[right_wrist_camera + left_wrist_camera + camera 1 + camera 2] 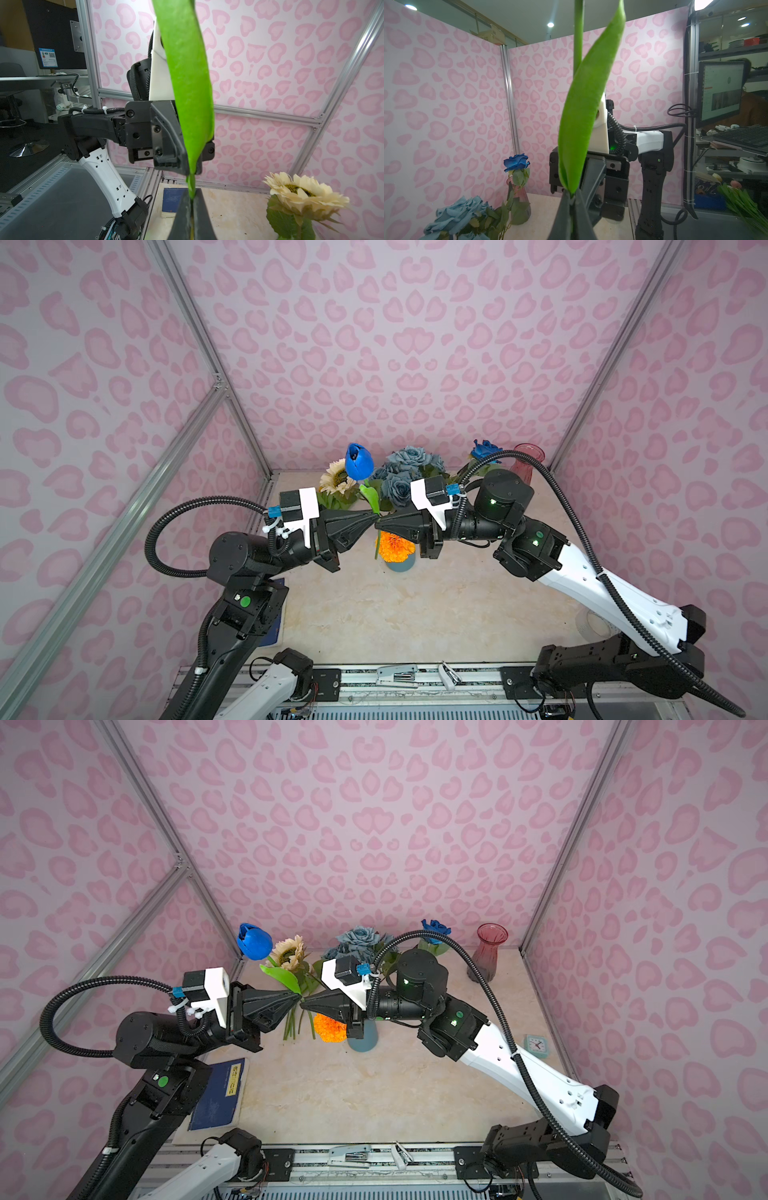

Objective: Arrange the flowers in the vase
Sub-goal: 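Close the right gripper on the tulip stem and open the left gripper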

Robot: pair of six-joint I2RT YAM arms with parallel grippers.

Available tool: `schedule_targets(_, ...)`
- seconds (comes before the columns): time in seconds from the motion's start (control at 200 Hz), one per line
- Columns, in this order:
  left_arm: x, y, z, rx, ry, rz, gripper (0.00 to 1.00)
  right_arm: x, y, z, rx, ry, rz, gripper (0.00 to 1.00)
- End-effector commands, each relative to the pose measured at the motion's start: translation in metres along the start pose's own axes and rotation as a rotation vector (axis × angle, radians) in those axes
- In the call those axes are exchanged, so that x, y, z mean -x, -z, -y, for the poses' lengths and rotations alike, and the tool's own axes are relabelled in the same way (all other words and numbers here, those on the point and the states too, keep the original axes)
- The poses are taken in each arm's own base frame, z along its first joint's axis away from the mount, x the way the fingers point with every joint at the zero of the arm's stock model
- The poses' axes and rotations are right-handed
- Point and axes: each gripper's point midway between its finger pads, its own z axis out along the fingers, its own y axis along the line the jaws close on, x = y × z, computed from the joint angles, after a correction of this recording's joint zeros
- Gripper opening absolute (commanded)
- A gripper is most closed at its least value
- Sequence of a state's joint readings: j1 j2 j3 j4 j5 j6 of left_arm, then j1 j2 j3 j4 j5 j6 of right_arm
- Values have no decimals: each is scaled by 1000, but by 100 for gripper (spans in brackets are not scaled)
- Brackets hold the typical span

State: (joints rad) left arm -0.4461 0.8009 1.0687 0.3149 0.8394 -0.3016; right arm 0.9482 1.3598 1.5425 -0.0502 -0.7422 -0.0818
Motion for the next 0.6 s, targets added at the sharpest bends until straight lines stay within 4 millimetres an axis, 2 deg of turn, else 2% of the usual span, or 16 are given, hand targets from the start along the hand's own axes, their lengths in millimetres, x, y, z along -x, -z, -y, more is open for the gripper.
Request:
schedule_targets(0.0, 2, 0, 3, -16, -24, 7, 2, 9, 0, 3, -9, -18, 34, 0)
schedule_targets(0.06, 2, 0, 3, -14, -27, 7, 2, 12, 0, 5, -25, -19, 41, 0)
schedule_targets(0.08, 3, 0, 3, -12, -31, 8, 7, 12, 0, 6, -34, -19, 42, 0)
schedule_targets(0.115, 4, 0, 3, -11, -35, 10, 22, 13, 1, 9, -45, -21, 43, 0)
schedule_targets(0.195, 7, 2, 3, 4, -61, 18, 64, 17, 5, 14, -75, -20, 60, 0)
schedule_targets(0.23, 8, 4, 1, 27, -77, 23, 78, 20, 9, 18, -93, -21, 73, 0)
schedule_targets(0.25, 9, 5, -1, 49, -85, 29, 90, 21, 12, 20, -105, -22, 80, 0)
schedule_targets(0.265, 10, 7, -4, 71, -91, 33, 94, 23, 14, 21, -112, -23, 87, 0)
schedule_targets(0.335, 12, 15, -14, 172, -134, 59, 98, 29, 28, 30, -136, -45, 115, 0)
schedule_targets(0.36, 12, 19, -17, 204, -153, 66, 98, 37, 35, 33, -146, -44, 139, 0)
schedule_targets(0.38, 12, 22, -20, 230, -168, 72, 98, 27, 38, 35, -153, -64, 127, 0)
schedule_targets(0.425, 9, 28, -28, 294, -185, 75, 98, 28, 48, 38, -177, -63, 140, 0)
schedule_targets(0.595, -21, 39, -58, 420, -167, 28, 98, 40, 86, 48, -271, -59, 193, 0)
